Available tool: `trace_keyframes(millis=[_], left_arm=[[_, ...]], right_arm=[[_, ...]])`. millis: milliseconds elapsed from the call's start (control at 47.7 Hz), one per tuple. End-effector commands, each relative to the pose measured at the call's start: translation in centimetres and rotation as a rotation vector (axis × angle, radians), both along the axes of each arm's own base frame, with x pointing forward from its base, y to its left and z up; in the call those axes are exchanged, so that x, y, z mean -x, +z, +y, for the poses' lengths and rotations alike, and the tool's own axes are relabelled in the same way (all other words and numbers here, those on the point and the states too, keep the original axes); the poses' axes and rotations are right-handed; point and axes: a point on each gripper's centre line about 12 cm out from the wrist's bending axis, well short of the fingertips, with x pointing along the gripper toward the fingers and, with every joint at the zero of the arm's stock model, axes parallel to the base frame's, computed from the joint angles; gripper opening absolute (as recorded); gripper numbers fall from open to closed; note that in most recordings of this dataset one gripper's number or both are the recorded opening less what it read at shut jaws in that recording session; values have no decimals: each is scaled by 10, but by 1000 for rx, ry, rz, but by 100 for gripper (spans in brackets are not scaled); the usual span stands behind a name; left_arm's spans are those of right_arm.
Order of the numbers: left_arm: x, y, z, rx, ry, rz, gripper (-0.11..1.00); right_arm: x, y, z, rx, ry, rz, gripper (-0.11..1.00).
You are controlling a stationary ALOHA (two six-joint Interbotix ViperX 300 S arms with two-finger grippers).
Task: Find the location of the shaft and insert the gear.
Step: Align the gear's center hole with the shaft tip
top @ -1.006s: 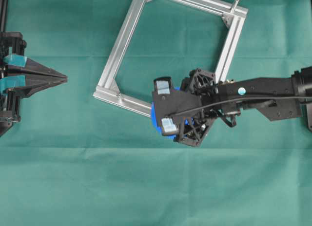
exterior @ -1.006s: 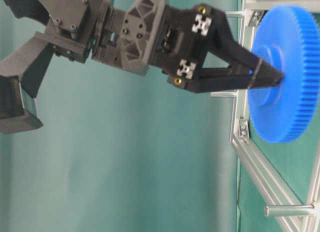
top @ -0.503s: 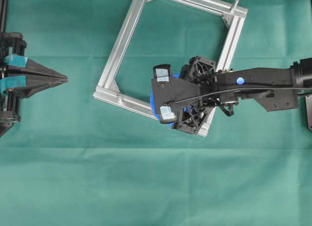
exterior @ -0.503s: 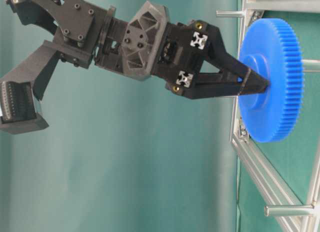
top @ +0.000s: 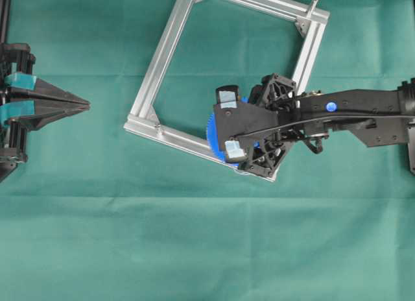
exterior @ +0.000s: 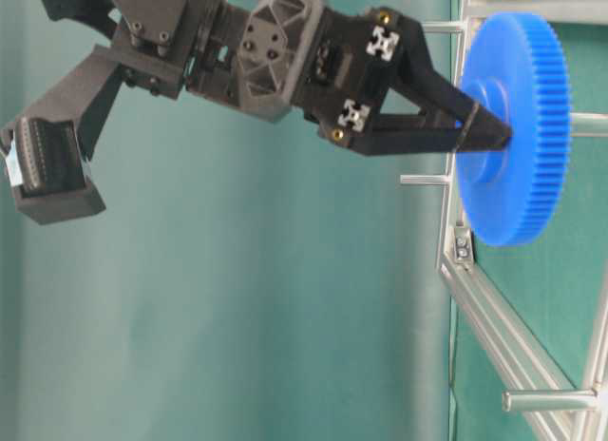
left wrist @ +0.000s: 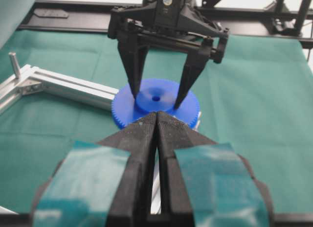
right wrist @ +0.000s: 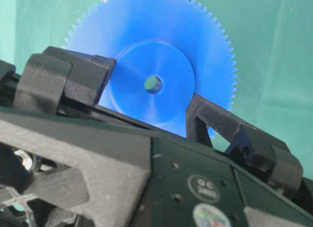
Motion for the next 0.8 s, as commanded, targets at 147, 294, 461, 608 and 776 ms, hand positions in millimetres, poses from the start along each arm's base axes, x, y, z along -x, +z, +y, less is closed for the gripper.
trace_keyframes(millis=[147, 294, 461, 608, 776], left_arm=[[-2, 5, 1, 4, 4, -15, 1], [-2, 5, 1, 5, 4, -16, 1], [-2, 5, 0, 6, 3, -16, 1], [-2, 5, 0, 4, 3, -15, 1], [-2, 5, 0, 4, 3, -15, 1]], right_arm=[[2, 9, 14, -3, 36, -23, 68], [1, 10, 23, -8, 55, -34, 68], [-1, 10, 33, -24, 56, -65, 68], [-1, 11, 40, -32, 60, -70, 68], [-2, 11, 47, -37, 71, -79, 68]])
